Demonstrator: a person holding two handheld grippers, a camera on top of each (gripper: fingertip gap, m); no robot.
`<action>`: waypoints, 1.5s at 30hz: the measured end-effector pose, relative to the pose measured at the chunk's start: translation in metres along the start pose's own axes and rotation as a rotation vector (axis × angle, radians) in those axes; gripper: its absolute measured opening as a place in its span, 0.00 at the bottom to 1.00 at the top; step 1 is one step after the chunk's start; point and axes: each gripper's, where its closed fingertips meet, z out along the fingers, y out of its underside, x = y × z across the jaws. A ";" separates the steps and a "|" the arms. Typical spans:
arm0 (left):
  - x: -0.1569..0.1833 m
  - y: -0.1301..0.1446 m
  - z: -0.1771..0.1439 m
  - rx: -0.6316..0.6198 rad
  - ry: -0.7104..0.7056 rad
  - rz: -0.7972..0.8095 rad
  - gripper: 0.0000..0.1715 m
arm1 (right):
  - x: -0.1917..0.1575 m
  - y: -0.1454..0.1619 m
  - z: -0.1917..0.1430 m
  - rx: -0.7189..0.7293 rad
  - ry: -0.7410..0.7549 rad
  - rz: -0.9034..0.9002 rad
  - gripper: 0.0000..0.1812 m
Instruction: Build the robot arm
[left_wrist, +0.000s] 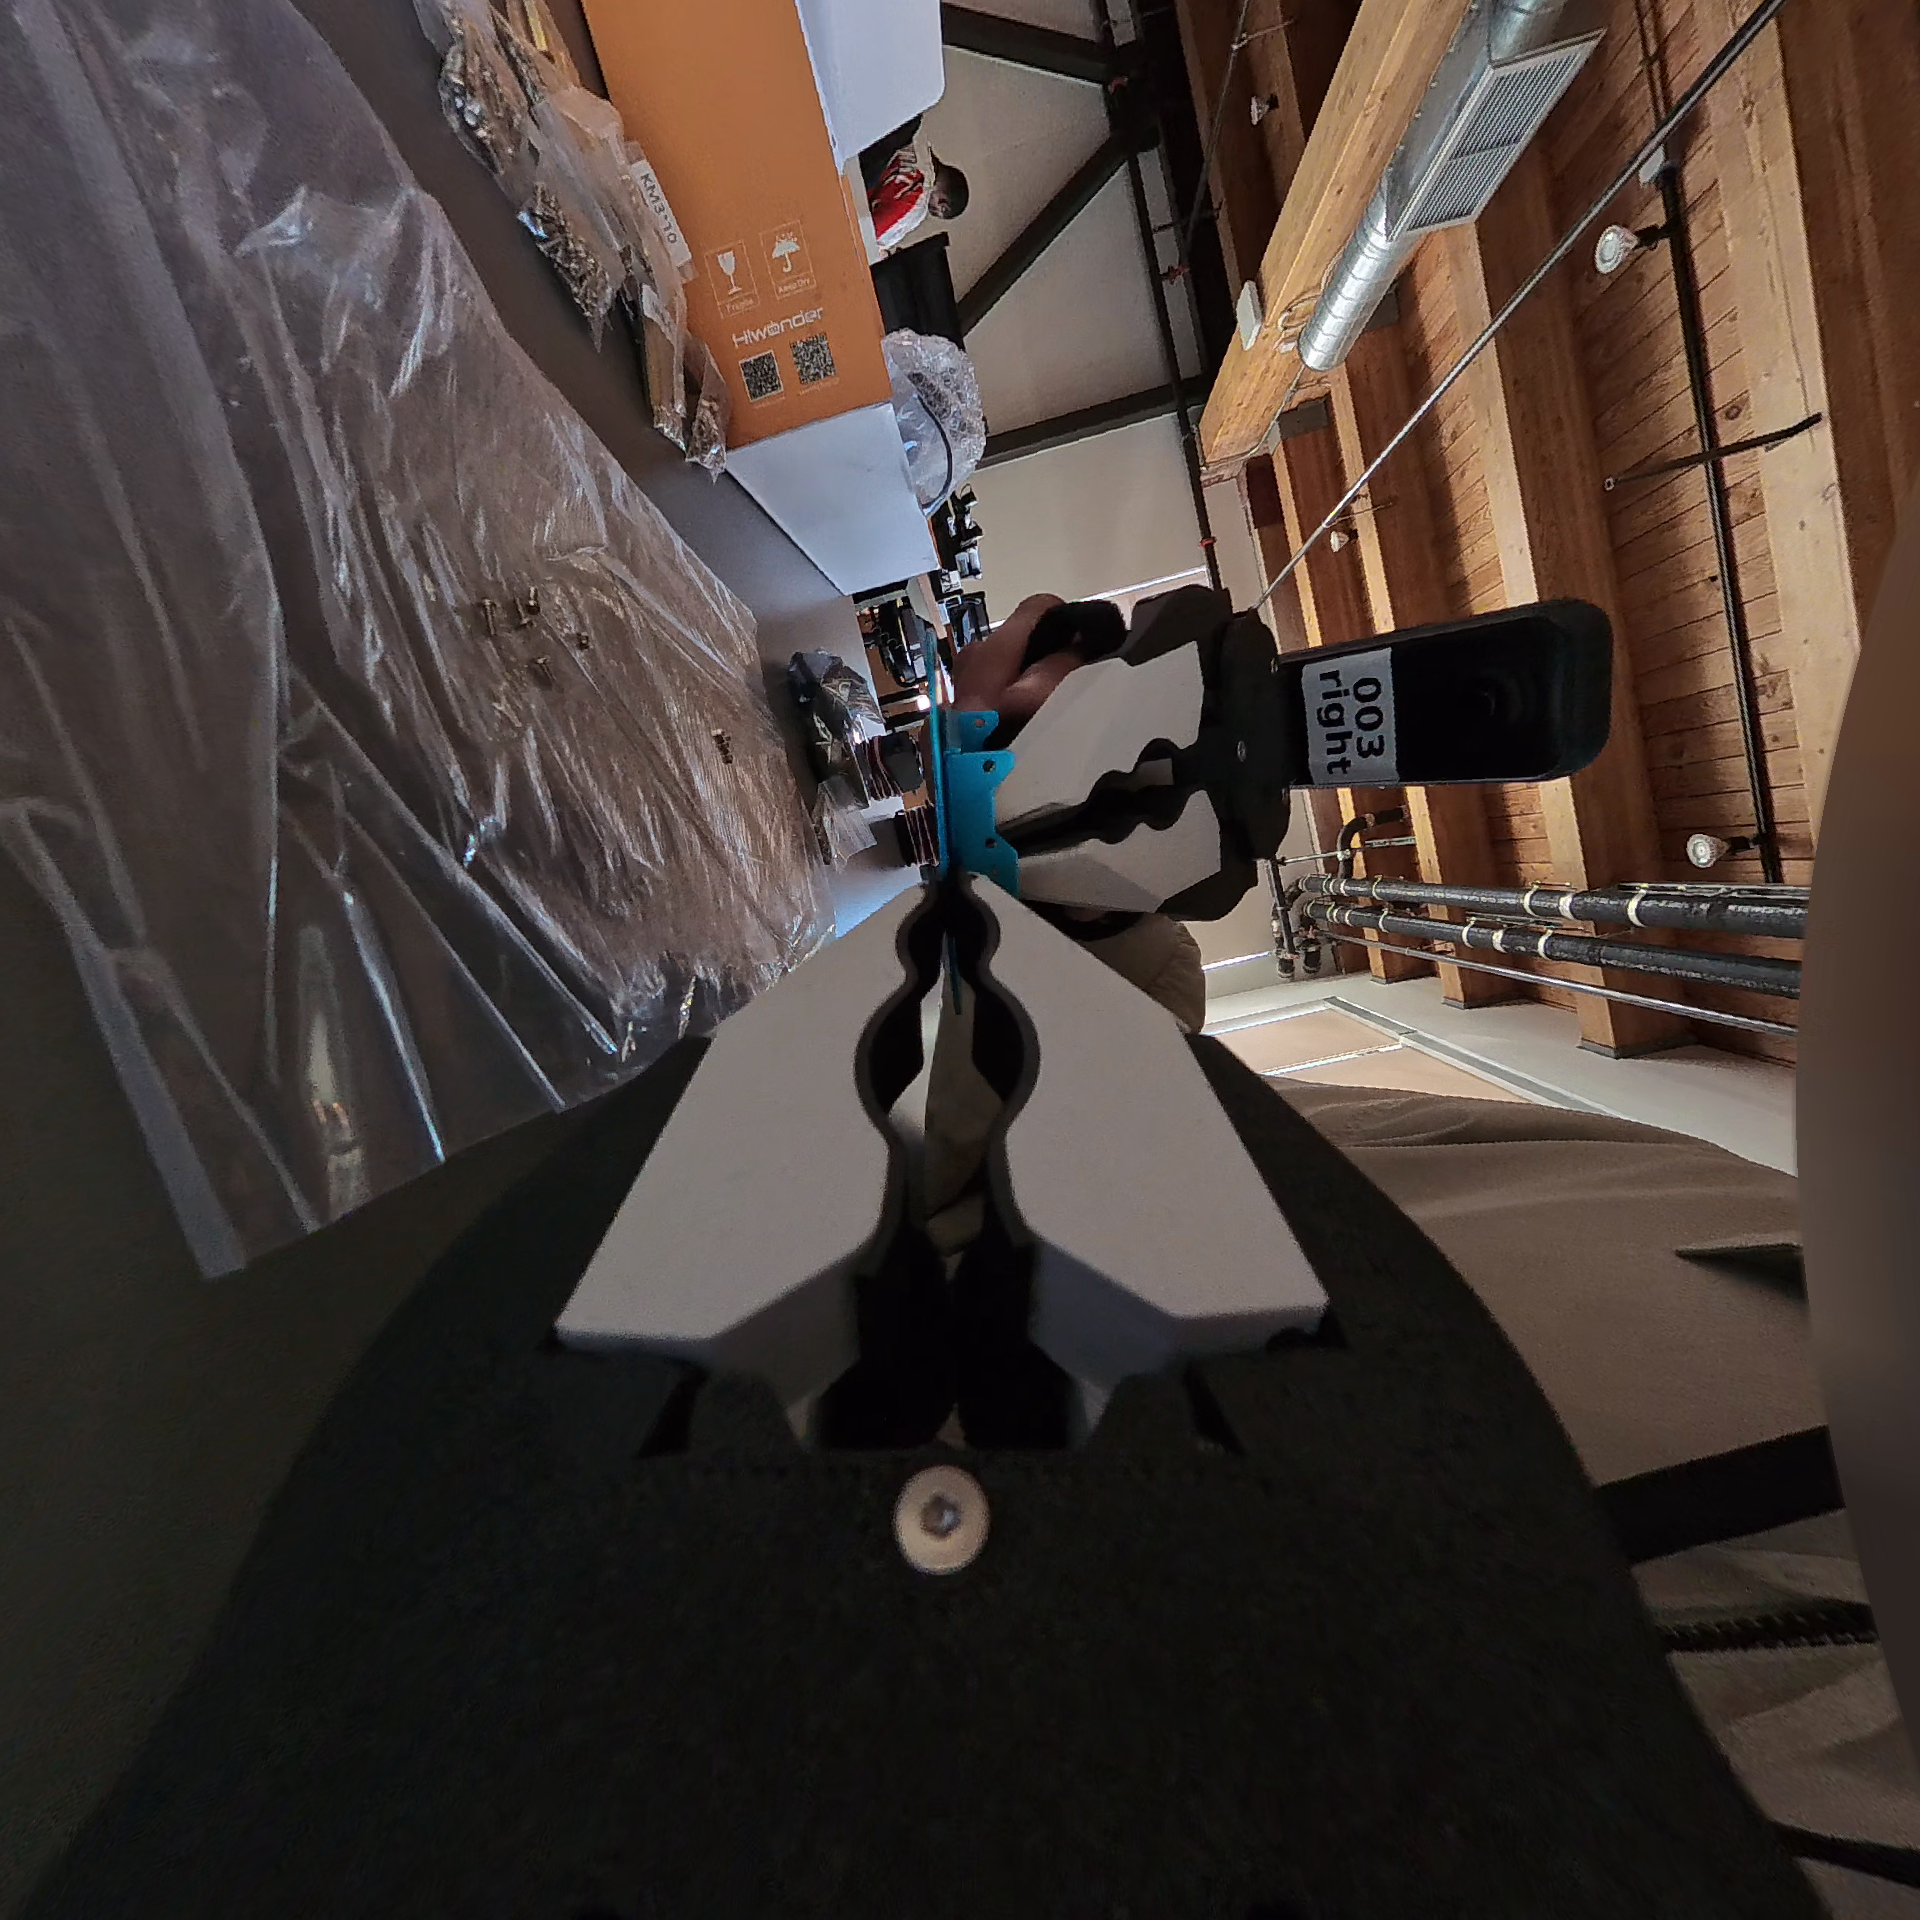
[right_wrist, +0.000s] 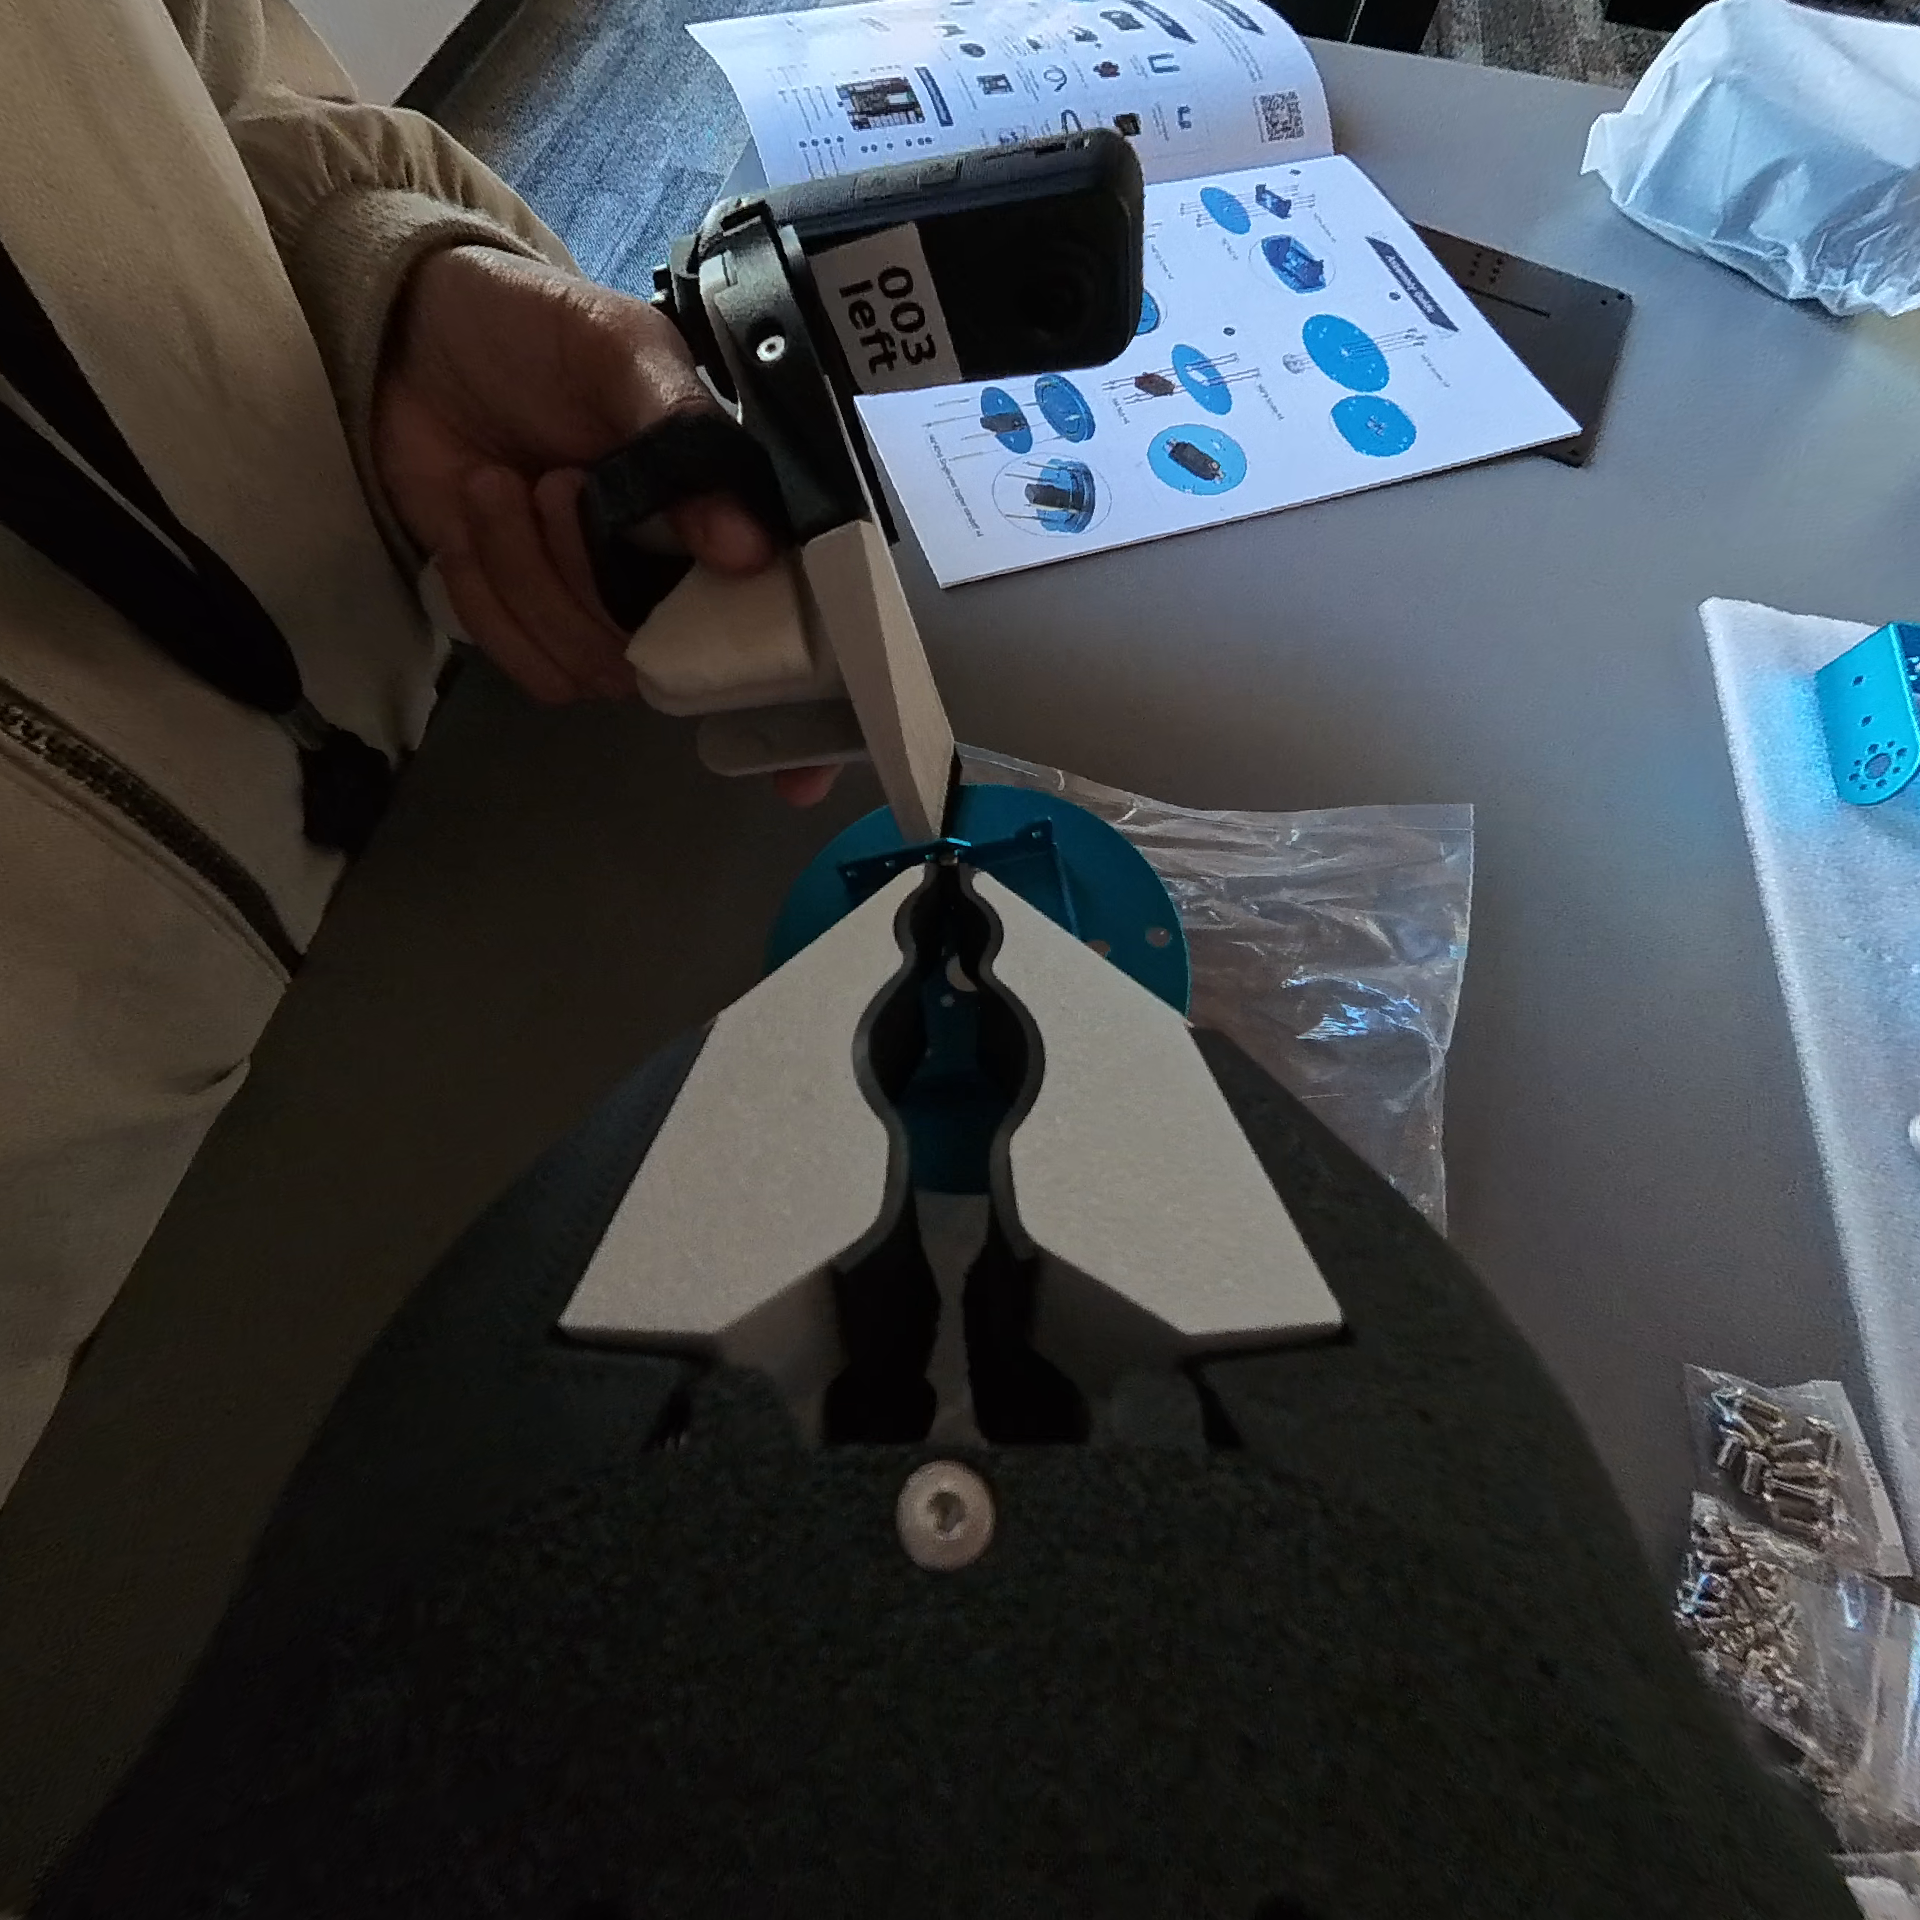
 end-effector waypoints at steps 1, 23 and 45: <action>0.000 0.000 0.000 0.000 0.002 -0.002 0.00 | 0.000 0.000 0.000 0.001 -0.001 -0.001 0.00; -0.003 -0.001 0.000 0.006 0.019 -0.064 0.00 | 0.001 0.003 0.000 0.010 -0.008 0.011 0.00; -0.006 -0.002 -0.001 0.015 0.008 -0.073 0.00 | 0.004 0.005 0.002 0.006 0.022 -0.026 0.01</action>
